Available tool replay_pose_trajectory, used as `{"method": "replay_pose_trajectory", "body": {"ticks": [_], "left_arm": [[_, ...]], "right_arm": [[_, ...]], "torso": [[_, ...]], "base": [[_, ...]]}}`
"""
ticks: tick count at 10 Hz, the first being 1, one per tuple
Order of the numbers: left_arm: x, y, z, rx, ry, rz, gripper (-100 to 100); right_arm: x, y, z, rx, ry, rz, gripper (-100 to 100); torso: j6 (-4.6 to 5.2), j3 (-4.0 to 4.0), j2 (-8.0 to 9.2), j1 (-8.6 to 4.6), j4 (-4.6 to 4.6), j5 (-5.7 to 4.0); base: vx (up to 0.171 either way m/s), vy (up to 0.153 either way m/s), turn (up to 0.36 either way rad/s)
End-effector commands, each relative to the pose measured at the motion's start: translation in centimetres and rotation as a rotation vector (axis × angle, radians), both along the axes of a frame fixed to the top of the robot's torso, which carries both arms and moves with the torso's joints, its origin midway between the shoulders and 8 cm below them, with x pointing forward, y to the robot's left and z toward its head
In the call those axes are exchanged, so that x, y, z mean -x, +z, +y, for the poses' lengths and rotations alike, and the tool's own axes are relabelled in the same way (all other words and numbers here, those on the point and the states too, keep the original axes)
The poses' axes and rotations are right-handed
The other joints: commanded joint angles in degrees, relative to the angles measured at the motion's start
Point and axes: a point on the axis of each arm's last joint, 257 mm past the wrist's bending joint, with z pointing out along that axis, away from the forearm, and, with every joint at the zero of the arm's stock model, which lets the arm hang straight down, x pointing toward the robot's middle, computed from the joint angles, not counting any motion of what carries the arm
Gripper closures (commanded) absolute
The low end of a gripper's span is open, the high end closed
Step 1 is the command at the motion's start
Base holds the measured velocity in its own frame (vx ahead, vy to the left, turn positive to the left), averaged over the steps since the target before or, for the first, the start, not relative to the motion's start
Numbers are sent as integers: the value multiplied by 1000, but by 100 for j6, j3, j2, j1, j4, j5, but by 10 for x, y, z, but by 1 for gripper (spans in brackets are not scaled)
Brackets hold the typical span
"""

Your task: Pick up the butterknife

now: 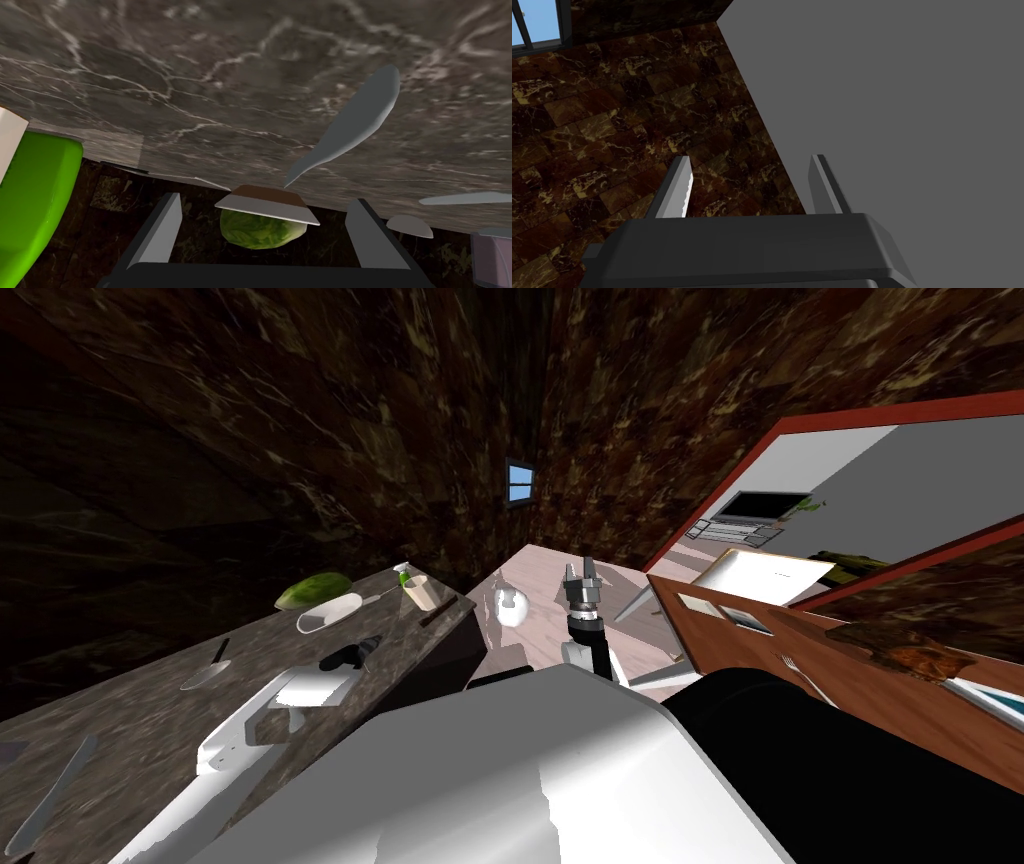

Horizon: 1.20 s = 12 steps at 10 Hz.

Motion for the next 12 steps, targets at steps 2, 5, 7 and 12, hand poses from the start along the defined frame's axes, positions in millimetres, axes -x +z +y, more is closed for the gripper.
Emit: {"method": "replay_pose_trajectory", "body": {"ticks": [2,5,7,12], "left_arm": [[11,-8,8,-16,21,65,-100],[25,-17,18,-32,44,143,-100],[26,-19,18,-31,46,150,-100],[29,-31,24,-32,57,157,-100]], "right_arm": [[0,0,0,0,0,0,0],[0,0,0,0,0,0,0],[0,0,0,0,0,0,0],[0,0,0,0,0,0,0]], "torso": [[-2,0,0,-7,0,-1],[-1,1,3,-7,0,-1],[-2,1,2,-9,0,-1],[-2,-3,-4,-17,-1,-3]], "base": [[20,44,-54],[13,55,-81],[12,35,-33],[17,18,-26]]}}
